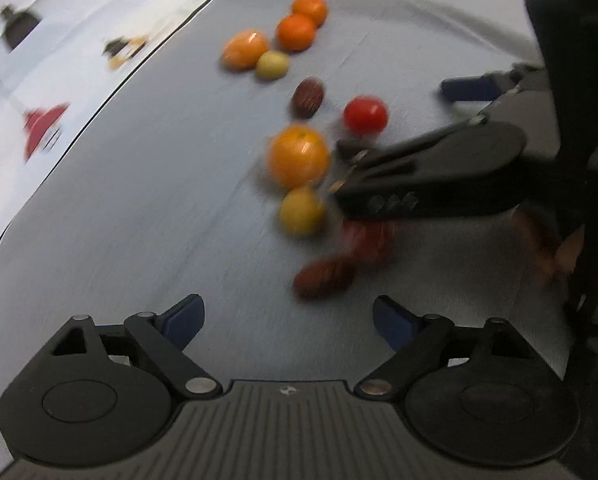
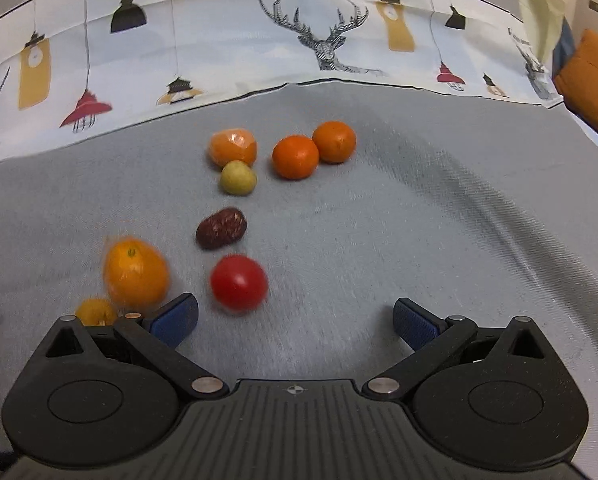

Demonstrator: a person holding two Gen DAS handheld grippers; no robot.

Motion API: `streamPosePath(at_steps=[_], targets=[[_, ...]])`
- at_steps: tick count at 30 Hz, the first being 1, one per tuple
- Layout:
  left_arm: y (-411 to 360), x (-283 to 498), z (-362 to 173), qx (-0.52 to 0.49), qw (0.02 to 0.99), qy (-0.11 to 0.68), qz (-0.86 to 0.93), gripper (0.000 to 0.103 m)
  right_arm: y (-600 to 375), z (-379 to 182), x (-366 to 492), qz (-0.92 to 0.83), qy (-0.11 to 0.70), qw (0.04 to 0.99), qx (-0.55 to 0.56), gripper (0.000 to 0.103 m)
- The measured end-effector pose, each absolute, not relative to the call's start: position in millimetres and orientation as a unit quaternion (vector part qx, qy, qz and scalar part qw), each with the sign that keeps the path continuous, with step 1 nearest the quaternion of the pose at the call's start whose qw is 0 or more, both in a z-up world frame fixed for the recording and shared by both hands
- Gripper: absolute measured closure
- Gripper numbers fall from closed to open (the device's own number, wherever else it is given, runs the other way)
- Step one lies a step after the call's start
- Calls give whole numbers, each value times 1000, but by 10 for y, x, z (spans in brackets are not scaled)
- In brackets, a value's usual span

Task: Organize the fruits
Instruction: 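Grasp a dark jujube with the left tool while the right tool grasps a red tomato, then carry the jujube and tomato over the blue plate with both tools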

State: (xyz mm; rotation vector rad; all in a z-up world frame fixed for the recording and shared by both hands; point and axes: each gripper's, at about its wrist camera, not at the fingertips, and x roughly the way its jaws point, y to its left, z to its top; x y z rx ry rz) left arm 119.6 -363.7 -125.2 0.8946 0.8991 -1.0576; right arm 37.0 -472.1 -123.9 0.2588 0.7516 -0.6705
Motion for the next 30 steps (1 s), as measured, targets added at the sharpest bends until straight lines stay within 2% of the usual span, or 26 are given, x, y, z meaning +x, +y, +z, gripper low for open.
streamPosePath(at_steps=[2, 3, 4, 5, 6, 12, 18, 23, 30], targets=[[-3696, 1223, -1266, 385, 676, 394, -490, 31, -4713, -1205, 375, -318, 356, 871, 116, 1], [-3717, 1242, -1265, 375, 672, 398, -499, 62, -4709, -1192, 389, -310, 356, 875, 109, 4], [-3730, 1252, -1249, 367, 675, 400, -501, 85, -4693, -1169, 361, -299, 348, 882, 110, 29], [-3749, 1234, -1225, 368, 684, 393, -492, 86, -4674, -1136, 309, -291, 337, 889, 112, 62], [-3726, 1215, -1185, 367, 691, 382, -491, 85, -4639, -1106, 269, -289, 333, 892, 103, 75], [-3378, 1208, -854, 318, 736, 401, -443, 87, -4849, -1022, 105, -392, 302, 860, 122, 75], [-2664, 989, -307, 245, 790, 438, -352, 87, -4884, -879, -139, -439, 268, 845, 147, 75], [-2040, 705, 49, 198, 811, 453, -313, 87, -4308, -257, -513, -385, 241, 880, 138, 75], [-1122, 200, 403, 189, 824, 468, -259, 87, -2987, 581, -1251, -218, 237, 945, 54, 74]])
